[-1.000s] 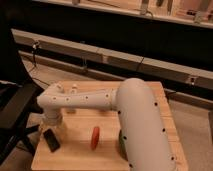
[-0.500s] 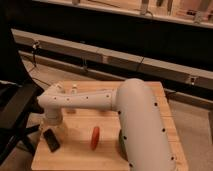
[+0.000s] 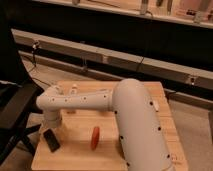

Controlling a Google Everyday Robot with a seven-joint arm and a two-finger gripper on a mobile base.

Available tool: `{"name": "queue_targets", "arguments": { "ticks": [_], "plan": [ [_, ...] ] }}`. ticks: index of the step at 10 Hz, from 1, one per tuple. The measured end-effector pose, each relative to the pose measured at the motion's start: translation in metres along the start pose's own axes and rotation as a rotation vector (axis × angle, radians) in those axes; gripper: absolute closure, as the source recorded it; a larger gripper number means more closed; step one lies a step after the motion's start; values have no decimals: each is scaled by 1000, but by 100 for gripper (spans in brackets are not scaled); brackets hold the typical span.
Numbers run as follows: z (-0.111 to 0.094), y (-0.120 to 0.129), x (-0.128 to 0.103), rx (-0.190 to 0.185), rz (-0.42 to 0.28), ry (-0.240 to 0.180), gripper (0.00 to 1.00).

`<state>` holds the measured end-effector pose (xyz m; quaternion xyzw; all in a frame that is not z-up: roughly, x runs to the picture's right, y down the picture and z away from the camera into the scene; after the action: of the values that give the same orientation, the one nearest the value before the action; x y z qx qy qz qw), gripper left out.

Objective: Place the eraser in the ceramic cup

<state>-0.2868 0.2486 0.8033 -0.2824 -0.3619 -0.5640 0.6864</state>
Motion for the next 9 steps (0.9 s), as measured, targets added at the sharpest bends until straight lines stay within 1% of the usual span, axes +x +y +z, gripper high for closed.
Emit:
{"name": "queue_targets", "arguments": {
  "ticks": [3,4,5,7,9],
  "plan": [
    [11,0,-6,-23,-4,-35,20],
    [15,0,-9,-28,-7,-45,23],
    [16,0,-10,-30,-6,-50,29],
    [18,2,-13,-34,-6,-52,51],
    [16,2,-14,-30,2,-37,64]
  ]
}}
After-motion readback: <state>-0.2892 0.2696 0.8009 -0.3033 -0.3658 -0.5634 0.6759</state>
